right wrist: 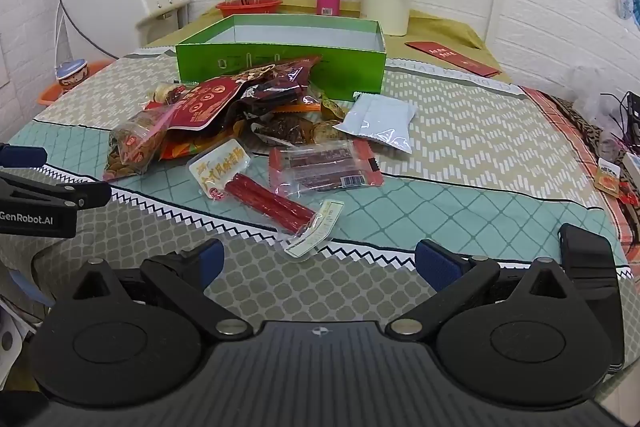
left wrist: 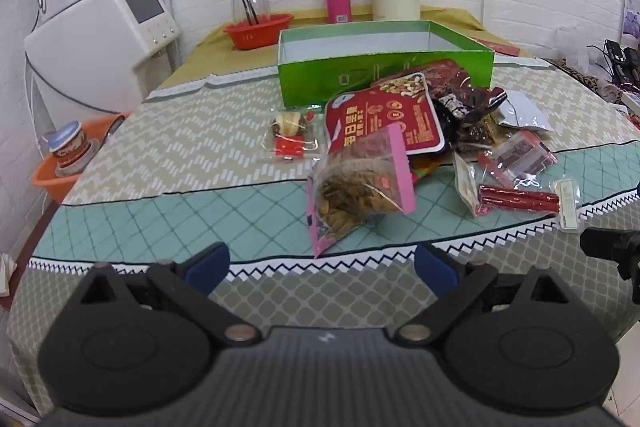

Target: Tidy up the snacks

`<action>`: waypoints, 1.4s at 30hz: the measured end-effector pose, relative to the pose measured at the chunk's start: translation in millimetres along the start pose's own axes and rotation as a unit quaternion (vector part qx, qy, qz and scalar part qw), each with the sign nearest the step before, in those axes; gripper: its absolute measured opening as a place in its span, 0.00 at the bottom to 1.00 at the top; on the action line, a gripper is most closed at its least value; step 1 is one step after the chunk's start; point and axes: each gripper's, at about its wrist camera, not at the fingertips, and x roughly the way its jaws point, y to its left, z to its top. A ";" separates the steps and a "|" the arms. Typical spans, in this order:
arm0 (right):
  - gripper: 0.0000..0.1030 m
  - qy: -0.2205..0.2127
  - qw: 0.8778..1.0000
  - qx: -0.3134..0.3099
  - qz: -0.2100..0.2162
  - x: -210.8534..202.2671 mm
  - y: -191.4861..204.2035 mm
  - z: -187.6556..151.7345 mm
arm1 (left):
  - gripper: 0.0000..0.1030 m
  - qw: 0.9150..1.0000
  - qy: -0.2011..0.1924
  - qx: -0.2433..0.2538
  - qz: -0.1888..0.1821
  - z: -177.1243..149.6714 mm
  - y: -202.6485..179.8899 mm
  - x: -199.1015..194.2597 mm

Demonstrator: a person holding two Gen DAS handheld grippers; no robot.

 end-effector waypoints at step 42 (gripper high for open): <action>1.00 -0.001 1.000 -0.004 0.004 1.2 7.7 5.6 | 0.92 1.000 0.009 -0.018 -0.004 2.9 4.8 3.1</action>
